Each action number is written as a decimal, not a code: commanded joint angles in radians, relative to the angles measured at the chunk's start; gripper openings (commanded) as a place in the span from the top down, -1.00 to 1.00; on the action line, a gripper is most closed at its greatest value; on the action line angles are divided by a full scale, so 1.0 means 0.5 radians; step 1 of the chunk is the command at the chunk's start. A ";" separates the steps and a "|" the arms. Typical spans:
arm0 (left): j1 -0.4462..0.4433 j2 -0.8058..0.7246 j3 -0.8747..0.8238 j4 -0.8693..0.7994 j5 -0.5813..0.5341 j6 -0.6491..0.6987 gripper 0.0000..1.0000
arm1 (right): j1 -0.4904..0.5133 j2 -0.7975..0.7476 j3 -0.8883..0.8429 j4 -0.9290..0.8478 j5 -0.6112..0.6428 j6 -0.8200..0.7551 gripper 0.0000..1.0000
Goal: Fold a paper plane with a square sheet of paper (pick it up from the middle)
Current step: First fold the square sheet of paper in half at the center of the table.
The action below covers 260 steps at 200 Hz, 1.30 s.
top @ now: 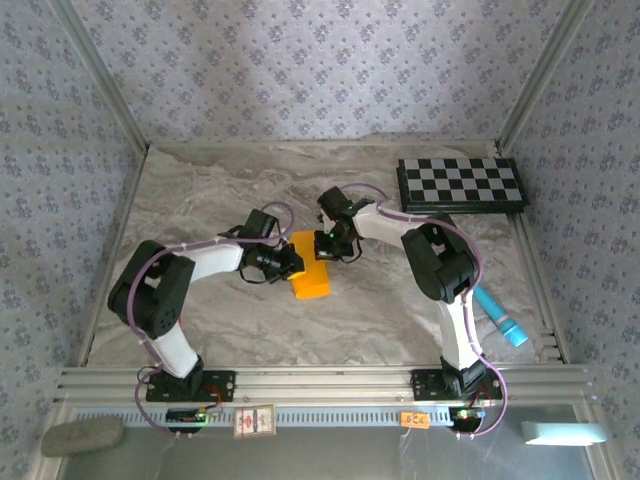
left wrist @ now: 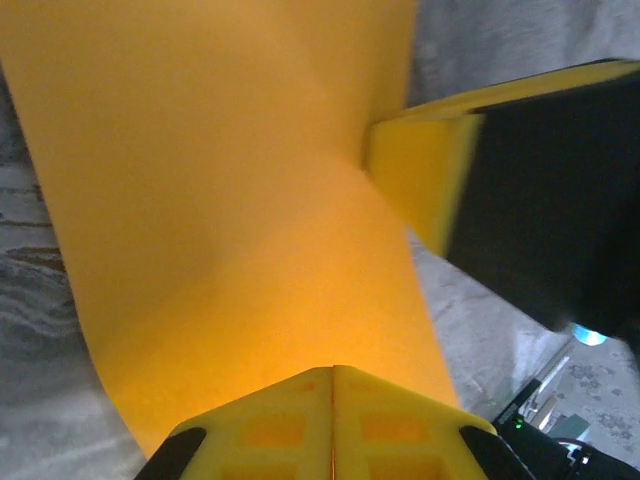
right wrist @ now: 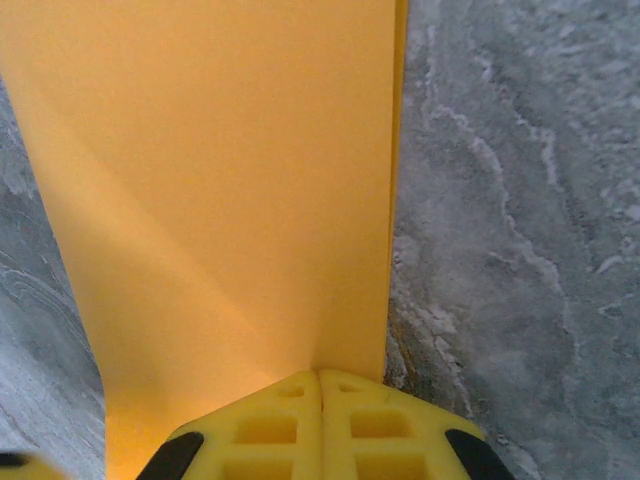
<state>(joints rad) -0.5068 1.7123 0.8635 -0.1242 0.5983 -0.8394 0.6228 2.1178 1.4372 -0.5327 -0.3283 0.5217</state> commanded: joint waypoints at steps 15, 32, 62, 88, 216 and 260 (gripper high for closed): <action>0.003 0.053 -0.043 0.007 -0.037 -0.012 0.87 | -0.024 0.342 -0.198 -0.324 0.500 -0.057 0.91; 0.016 0.068 -0.125 0.003 -0.067 -0.004 0.88 | -0.025 0.343 -0.193 -0.322 0.496 -0.055 0.91; 0.061 0.041 -0.283 -0.032 -0.155 0.039 0.89 | -0.025 0.345 -0.196 -0.321 0.499 -0.062 0.91; 0.122 -0.089 -0.391 -0.117 -0.196 0.052 0.89 | -0.024 0.344 -0.198 -0.323 0.503 -0.071 0.91; -0.060 -0.121 -0.164 0.032 -0.136 -0.111 0.89 | -0.026 0.337 -0.202 -0.318 0.500 -0.074 0.91; -0.065 -0.075 -0.333 -0.022 -0.176 -0.104 0.90 | -0.025 0.348 -0.196 -0.315 0.500 -0.077 0.91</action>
<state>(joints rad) -0.5369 1.6573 0.7509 -0.0929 0.5297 -0.9020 0.6228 2.1178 1.4372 -0.5327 -0.3286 0.5068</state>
